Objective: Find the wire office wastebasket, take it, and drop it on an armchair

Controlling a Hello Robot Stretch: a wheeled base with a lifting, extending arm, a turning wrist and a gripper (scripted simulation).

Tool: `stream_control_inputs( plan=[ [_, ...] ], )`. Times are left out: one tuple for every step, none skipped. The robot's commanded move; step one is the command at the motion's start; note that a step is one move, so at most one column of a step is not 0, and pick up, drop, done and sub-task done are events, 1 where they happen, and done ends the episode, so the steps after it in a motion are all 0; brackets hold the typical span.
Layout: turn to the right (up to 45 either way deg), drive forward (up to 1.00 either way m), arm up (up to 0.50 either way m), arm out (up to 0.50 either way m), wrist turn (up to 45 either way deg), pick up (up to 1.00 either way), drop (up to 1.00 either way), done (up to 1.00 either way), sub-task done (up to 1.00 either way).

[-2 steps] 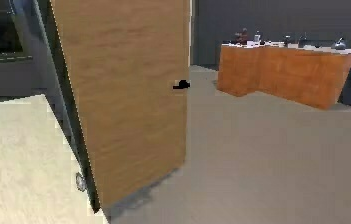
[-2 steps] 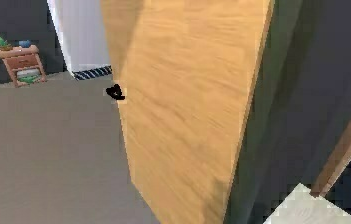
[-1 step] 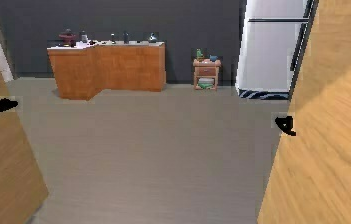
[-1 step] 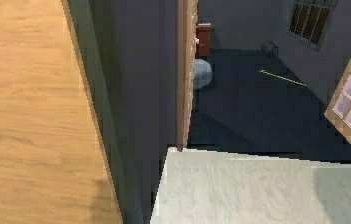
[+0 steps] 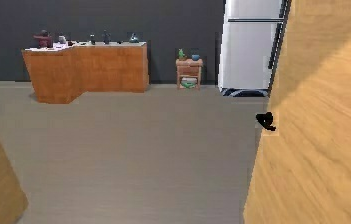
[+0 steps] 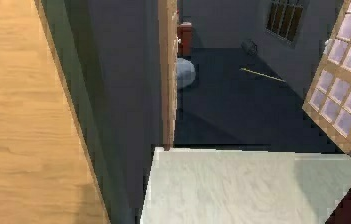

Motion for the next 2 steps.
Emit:
stream_control_inputs(
  plan=[
    [0.0, 1.00, 0.00, 0.00, 0.0, 0.00, 0.00, 0.00, 0.00],
    [6.0, 0.00, 0.00, 0.00, 0.0, 0.00, 0.00, 0.00, 0.00]
  ],
)
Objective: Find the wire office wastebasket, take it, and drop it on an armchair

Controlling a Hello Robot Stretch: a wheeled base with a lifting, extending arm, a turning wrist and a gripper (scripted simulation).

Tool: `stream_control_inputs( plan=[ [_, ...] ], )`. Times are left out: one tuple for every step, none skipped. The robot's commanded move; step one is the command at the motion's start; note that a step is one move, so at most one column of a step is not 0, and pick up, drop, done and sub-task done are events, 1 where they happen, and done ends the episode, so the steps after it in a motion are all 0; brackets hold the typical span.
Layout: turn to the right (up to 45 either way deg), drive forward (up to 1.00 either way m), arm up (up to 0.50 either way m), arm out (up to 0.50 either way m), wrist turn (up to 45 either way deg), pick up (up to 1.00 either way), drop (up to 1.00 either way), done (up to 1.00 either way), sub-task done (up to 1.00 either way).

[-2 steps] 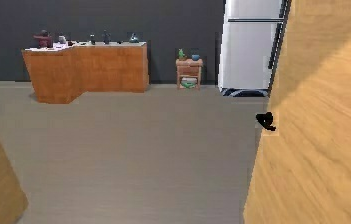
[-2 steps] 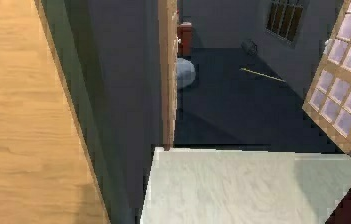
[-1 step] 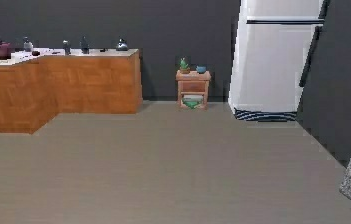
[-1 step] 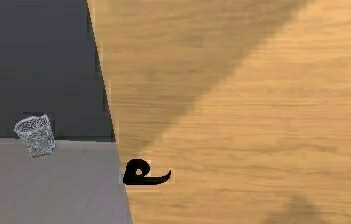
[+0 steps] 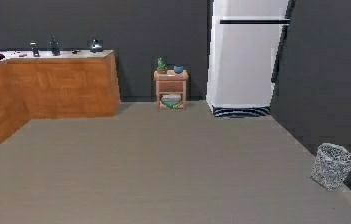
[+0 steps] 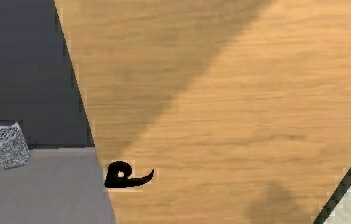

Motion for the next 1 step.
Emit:
stream_control_inputs(
  plan=[
    [0.0, 0.35, 0.00, 0.00, 0.0, 0.00, 0.00, 0.00, 0.00]
  ],
)
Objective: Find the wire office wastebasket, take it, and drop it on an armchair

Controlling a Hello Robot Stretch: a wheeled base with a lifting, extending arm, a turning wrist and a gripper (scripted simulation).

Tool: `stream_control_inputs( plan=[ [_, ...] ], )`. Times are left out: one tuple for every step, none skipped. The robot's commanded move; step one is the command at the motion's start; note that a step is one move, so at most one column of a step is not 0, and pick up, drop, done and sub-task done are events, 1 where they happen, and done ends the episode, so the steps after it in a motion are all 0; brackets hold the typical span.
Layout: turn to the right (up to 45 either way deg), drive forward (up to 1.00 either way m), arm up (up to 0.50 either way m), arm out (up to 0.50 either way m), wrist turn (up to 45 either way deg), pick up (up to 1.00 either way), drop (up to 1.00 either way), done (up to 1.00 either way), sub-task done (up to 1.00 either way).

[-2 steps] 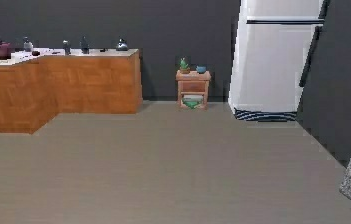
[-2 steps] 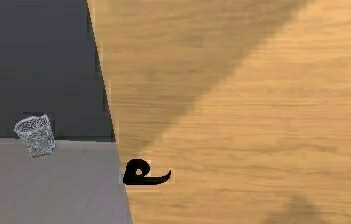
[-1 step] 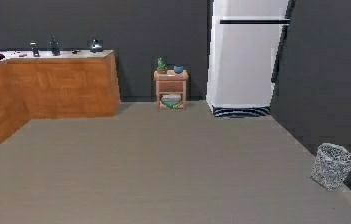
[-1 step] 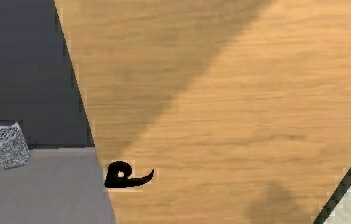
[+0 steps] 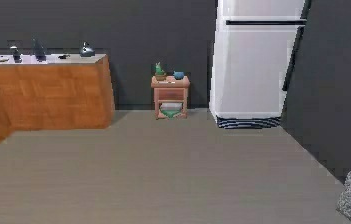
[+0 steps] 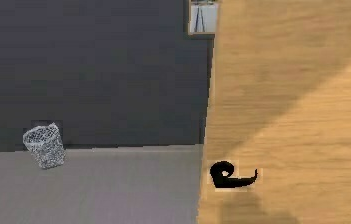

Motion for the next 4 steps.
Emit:
stream_control_inputs(
  plan=[
    [39.0, 0.00, 0.00, 0.00, 0.0, 0.00, 0.00, 0.00, 0.00],
    [0.0, 0.35, 0.00, 0.00, 0.0, 0.00, 0.00, 0.00, 0.00],
    [33.0, 0.00, 0.00, 0.00, 0.0, 0.00, 0.00, 0.00, 0.00],
    [3.0, 0.00, 0.00, 0.00, 0.0, 0.00, 0.00, 0.00, 0.00]
  ],
)
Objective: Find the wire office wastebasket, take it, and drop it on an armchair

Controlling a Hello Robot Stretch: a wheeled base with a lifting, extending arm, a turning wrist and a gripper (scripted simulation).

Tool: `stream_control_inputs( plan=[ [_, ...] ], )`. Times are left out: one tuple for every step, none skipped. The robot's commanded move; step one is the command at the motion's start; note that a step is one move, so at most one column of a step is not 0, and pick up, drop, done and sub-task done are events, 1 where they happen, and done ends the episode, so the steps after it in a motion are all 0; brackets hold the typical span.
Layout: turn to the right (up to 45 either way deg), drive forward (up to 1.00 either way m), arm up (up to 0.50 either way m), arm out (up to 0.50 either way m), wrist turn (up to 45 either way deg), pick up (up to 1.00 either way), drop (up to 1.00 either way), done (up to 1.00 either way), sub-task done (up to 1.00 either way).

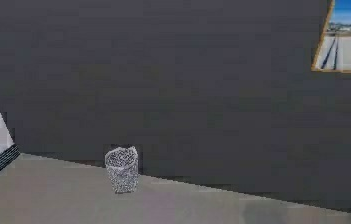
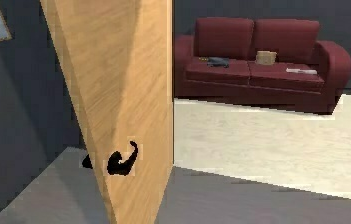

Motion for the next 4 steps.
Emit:
stream_control_inputs(
  plan=[
    [-45.0, 0.00, 0.00, 0.00, 0.0, 0.00, 0.00, 0.00, 0.00],
    [-45.0, 0.00, 0.00, 0.00, 0.0, 0.00, 0.00, 0.00, 0.00],
    [-45.0, 0.00, 0.00, 0.00, 0.0, 0.00, 0.00, 0.00, 0.00],
    [-9.0, 0.00, 0.00, 0.00, 0.0, 0.00, 0.00, 0.00, 0.00]
  ],
)
